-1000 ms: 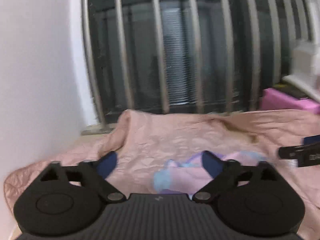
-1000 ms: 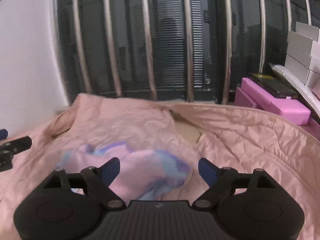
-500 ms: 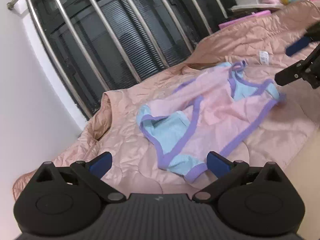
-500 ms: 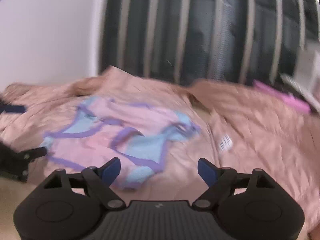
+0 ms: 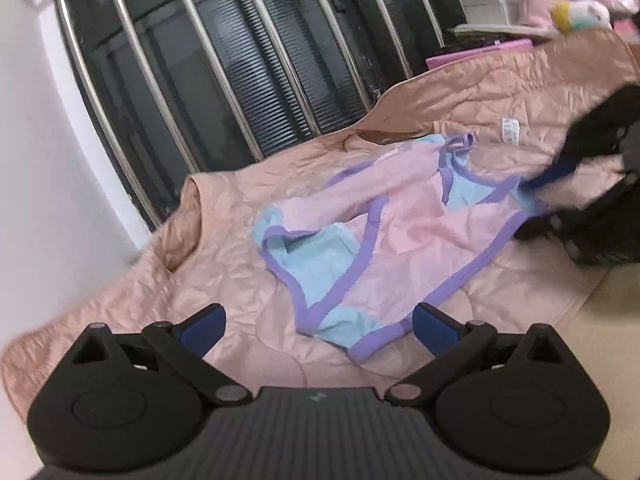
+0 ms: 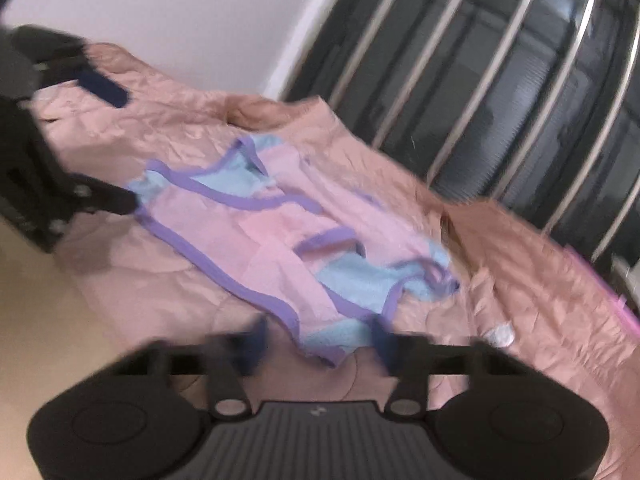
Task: Fold clothes
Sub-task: 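Grasp the garment trim with both tools and drag it off the jacket, then lay the garment flat on the bed and smooth it with both tools, then grasp the garment's purple trim with both tools and straighten it flat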
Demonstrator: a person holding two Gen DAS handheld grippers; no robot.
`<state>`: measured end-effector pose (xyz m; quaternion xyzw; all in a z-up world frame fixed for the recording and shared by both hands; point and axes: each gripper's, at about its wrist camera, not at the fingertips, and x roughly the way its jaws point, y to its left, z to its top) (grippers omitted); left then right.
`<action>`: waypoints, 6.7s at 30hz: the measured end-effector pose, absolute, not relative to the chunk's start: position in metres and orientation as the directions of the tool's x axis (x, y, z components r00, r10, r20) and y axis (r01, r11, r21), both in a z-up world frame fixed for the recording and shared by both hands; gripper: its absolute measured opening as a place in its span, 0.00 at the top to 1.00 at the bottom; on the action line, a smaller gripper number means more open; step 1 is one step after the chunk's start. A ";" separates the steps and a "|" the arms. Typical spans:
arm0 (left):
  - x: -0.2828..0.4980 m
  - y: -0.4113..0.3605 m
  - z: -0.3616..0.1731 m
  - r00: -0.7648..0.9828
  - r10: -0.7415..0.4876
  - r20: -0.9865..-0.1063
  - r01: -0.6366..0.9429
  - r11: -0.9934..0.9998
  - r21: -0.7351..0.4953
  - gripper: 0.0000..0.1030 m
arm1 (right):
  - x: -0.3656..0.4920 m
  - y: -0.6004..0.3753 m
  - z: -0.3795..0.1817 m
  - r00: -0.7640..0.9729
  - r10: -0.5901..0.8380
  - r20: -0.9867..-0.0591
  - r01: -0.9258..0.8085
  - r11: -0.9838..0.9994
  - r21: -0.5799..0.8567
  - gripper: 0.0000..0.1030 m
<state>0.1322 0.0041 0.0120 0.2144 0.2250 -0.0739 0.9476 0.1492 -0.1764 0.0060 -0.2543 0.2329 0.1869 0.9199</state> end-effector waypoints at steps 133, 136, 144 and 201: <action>-0.059 0.043 0.017 0.778 -0.312 -0.545 0.159 0.937 -0.310 0.55 | -0.059 -0.218 0.028 0.726 0.400 -0.559 -0.358 0.914 0.189 0.73; -0.101 0.047 0.023 0.800 -0.286 -0.527 0.182 0.953 -0.241 0.55 | -0.082 -0.227 0.031 0.735 0.390 -0.554 -0.356 0.918 0.173 0.72; -0.150 0.034 0.021 0.862 -0.189 -0.471 0.142 0.981 -0.134 0.62 | -0.130 -0.242 0.034 0.738 0.403 -0.541 -0.378 0.911 0.162 0.72; 0.007 0.029 0.018 0.709 -0.388 -0.589 0.214 0.914 -0.345 0.46 | -0.033 -0.202 0.028 0.690 0.468 -0.552 -0.438 0.877 0.196 0.65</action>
